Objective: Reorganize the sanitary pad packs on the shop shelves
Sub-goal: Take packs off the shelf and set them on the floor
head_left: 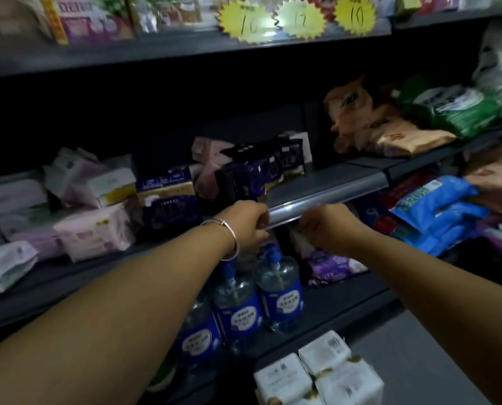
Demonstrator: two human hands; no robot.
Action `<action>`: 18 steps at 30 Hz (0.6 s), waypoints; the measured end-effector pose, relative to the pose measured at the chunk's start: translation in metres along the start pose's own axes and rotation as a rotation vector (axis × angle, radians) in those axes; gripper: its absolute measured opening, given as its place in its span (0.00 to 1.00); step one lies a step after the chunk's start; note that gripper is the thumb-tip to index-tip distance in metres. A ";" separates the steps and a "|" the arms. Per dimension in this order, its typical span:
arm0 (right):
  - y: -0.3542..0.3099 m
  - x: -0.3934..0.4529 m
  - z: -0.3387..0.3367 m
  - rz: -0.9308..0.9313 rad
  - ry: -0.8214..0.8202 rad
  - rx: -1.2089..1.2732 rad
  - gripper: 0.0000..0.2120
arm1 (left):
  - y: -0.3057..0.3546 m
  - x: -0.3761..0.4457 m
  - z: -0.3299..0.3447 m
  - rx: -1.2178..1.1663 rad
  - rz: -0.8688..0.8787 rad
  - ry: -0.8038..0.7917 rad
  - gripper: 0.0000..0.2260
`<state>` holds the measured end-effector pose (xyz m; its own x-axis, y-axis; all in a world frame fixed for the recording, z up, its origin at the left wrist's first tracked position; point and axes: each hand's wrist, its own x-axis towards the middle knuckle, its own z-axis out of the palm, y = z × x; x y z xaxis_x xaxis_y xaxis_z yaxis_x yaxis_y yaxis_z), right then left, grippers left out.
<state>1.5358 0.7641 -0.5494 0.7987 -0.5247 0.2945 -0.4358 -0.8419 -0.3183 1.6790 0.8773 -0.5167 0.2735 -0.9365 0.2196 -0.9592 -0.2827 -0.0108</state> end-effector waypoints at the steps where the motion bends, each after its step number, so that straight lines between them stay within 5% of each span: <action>1: -0.001 0.004 -0.002 0.008 0.019 0.004 0.12 | -0.003 0.008 -0.005 0.002 0.015 0.013 0.12; 11: -0.052 0.100 -0.048 -0.002 0.181 -0.030 0.11 | -0.091 0.072 -0.087 -0.091 -0.019 0.216 0.09; 18: -0.076 0.177 -0.044 -0.080 0.236 -0.018 0.14 | -0.169 0.111 -0.097 -0.071 -0.161 0.092 0.10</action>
<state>1.6923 0.7293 -0.4338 0.7128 -0.4695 0.5211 -0.3843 -0.8829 -0.2699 1.8643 0.8411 -0.3961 0.4190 -0.8564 0.3017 -0.9072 -0.4088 0.0995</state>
